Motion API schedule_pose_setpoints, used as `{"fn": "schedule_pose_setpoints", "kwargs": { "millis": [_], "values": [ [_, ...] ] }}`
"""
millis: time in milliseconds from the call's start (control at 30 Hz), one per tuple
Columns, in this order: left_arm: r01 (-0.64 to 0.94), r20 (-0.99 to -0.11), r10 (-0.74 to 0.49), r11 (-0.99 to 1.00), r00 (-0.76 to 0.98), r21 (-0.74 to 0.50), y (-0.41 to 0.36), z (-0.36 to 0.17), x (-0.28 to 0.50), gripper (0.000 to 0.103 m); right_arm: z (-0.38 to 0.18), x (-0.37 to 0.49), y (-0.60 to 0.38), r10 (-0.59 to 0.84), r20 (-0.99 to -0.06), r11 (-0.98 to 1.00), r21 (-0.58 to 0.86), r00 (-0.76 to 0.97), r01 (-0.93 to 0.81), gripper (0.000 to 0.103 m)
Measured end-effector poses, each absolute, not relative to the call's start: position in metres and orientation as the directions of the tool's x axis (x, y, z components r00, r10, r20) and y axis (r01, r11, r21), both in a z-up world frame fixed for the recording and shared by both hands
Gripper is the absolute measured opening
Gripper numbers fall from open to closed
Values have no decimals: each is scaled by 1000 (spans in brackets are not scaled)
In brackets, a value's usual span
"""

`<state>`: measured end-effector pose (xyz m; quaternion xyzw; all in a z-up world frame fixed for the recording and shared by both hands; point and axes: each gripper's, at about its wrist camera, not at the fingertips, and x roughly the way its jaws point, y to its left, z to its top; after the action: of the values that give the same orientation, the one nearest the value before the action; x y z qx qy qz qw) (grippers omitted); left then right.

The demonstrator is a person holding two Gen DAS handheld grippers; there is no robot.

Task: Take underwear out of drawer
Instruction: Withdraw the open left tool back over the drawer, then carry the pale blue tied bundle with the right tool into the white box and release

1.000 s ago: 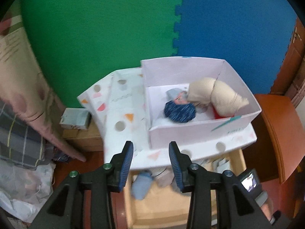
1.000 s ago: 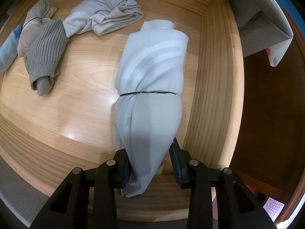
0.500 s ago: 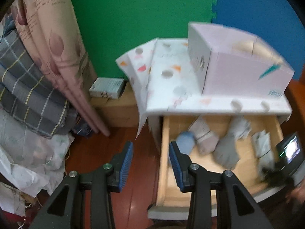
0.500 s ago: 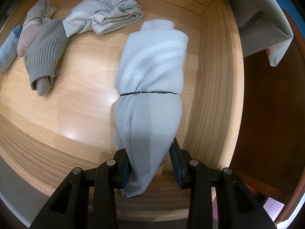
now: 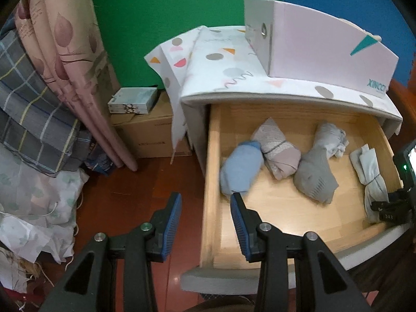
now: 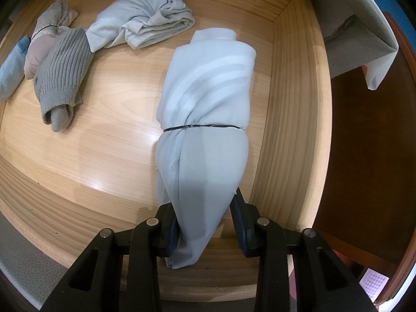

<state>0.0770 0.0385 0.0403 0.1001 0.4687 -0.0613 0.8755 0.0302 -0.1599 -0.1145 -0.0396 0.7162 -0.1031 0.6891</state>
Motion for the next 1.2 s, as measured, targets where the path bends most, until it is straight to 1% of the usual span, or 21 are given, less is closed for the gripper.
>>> {"fn": "schedule_pose_setpoints", "kwargs": {
  "millis": [100, 300, 433, 567, 967, 1200],
  "values": [
    [221, -847, -22, 969, 532, 113, 33, 30, 77, 40, -115, 28, -162, -199, -979, 975, -202, -38, 90, 29],
    [232, -856, -93, 972, 508, 32, 37, 25, 79, 40, -113, 28, -163, -205, -978, 975, -206, -29, 85, 28],
    [221, -860, -93, 975, 503, 23, 40, 22, 79, 41, -113, 27, -165, -194, -981, 976, -196, -29, 99, 27],
    [207, -857, -98, 978, 505, 10, 42, 22, 78, 42, -109, 28, -167, -178, -984, 978, -180, -26, 109, 23],
    [212, -860, -97, 977, 501, 13, 40, 21, 78, 42, -83, 37, -172, -165, -986, 980, -162, 13, 117, 18],
    [211, -859, -101, 978, 502, 8, 41, 21, 78, 42, -74, 40, -183, -142, -990, 979, -137, 24, 149, 16]
  ]
}}
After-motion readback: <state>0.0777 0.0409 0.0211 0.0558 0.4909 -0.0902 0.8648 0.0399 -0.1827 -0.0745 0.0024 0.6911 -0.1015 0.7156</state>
